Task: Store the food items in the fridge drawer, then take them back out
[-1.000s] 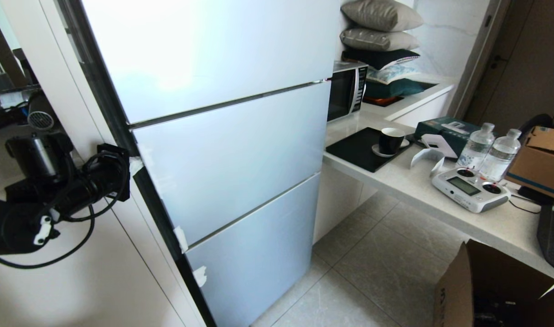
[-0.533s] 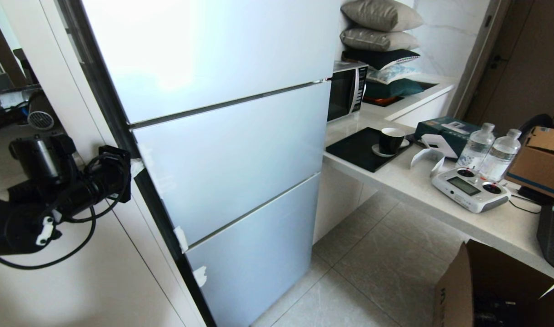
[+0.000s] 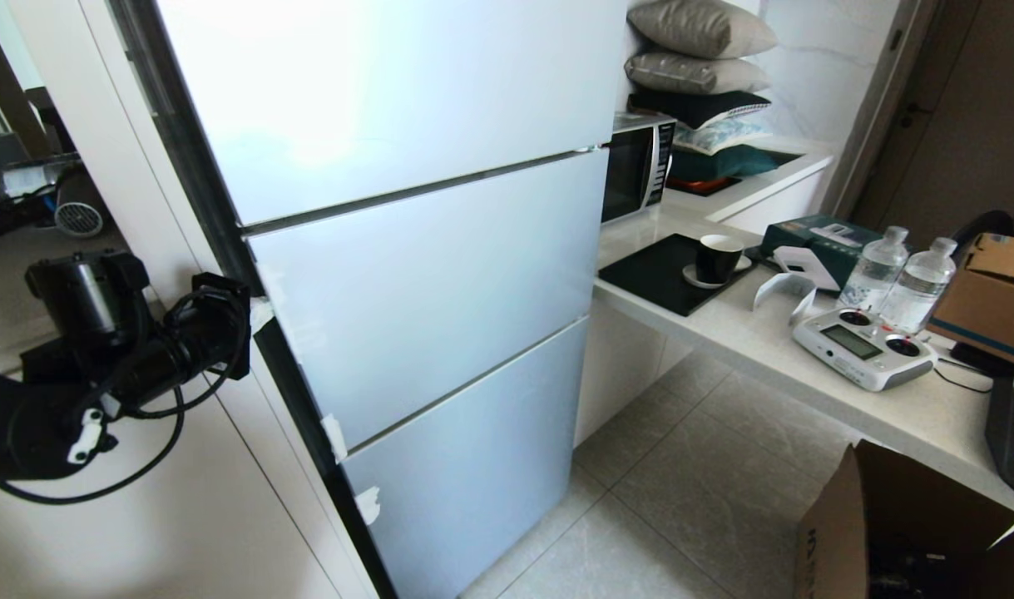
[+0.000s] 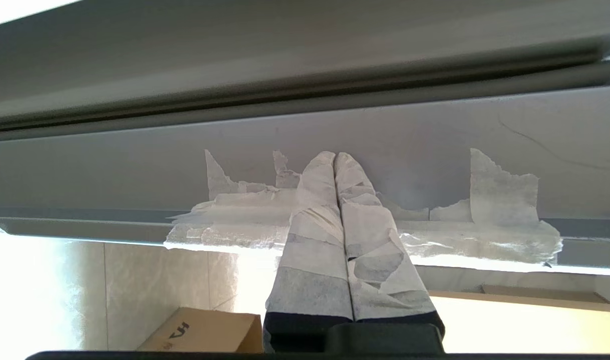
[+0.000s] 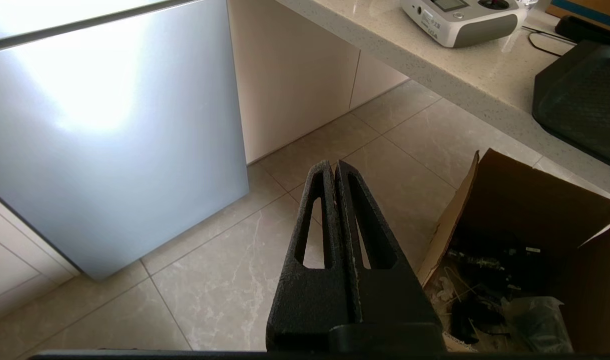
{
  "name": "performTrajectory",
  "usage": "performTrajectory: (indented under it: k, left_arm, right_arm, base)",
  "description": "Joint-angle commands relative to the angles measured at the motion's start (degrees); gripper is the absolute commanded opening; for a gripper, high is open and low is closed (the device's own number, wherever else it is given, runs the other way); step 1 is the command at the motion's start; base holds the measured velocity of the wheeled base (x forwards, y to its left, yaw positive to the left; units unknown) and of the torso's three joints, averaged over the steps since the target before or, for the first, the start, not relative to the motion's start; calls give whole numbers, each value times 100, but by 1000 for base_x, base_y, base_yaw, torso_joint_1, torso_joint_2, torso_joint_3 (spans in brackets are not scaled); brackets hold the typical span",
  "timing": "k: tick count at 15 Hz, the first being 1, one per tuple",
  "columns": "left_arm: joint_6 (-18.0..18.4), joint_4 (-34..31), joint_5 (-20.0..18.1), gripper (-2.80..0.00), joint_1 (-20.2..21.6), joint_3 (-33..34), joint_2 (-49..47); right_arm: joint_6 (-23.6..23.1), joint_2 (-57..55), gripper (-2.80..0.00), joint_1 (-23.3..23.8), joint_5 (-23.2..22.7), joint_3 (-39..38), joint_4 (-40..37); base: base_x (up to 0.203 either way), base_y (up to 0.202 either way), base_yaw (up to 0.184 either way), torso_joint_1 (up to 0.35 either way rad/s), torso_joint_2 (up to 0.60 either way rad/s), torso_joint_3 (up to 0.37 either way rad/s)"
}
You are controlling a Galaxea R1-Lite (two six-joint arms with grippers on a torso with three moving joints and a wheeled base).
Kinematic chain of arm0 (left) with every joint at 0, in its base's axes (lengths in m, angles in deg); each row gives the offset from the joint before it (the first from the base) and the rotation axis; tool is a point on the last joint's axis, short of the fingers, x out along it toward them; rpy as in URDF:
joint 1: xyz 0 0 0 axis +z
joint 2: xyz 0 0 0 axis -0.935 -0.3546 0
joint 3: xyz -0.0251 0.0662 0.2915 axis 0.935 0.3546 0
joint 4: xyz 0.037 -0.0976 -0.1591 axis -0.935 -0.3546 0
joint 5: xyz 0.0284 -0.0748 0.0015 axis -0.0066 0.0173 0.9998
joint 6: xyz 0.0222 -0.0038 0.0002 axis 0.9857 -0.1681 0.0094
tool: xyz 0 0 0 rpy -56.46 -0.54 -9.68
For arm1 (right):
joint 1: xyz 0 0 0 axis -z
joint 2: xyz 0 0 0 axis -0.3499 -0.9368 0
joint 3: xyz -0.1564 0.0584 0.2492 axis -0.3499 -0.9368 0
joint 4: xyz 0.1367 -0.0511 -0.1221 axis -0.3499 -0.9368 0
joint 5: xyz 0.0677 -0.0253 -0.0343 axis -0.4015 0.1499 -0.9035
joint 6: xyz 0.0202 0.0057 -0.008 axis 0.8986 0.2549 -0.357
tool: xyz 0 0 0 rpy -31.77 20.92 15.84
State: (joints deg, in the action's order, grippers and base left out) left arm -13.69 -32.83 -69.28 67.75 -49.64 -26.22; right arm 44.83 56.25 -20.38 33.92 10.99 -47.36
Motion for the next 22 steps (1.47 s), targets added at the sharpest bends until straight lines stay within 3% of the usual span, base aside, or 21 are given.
performTrajectory:
  k: [1, 11, 16, 21, 22]
  left_arm:
    - [-37, -1, -56, -280, -145, 109, 148]
    - [52, -1, -13, -280, -1021, 1290, 1273]
    - [553, -1, -50, -280, -1855, 2103, 2047]
    - [1024, -61, -247, -280, -2208, 2865, 3370]
    - [1383, -120, -255, -280, -2218, 2976, 3637]
  right_arm:
    - [-2, -7, -280, -1, 2, -1, -4]
    - [-2, -7, -280, -1, 2, -1, -4]
    - [-2, -7, -280, -1, 2, -1, -4]
    - [-2, -7, -280, -1, 2, -1, -4]
    - [-2, -7, -280, -1, 2, -1, -4]
  base:
    - [0, 0, 0, 0, 0, 0]
    - [0, 0, 0, 0, 0, 0]
    - [0, 0, 0, 0, 0, 0]
    - [0, 0, 0, 0, 0, 0]
    - [0, 0, 0, 0, 0, 0]
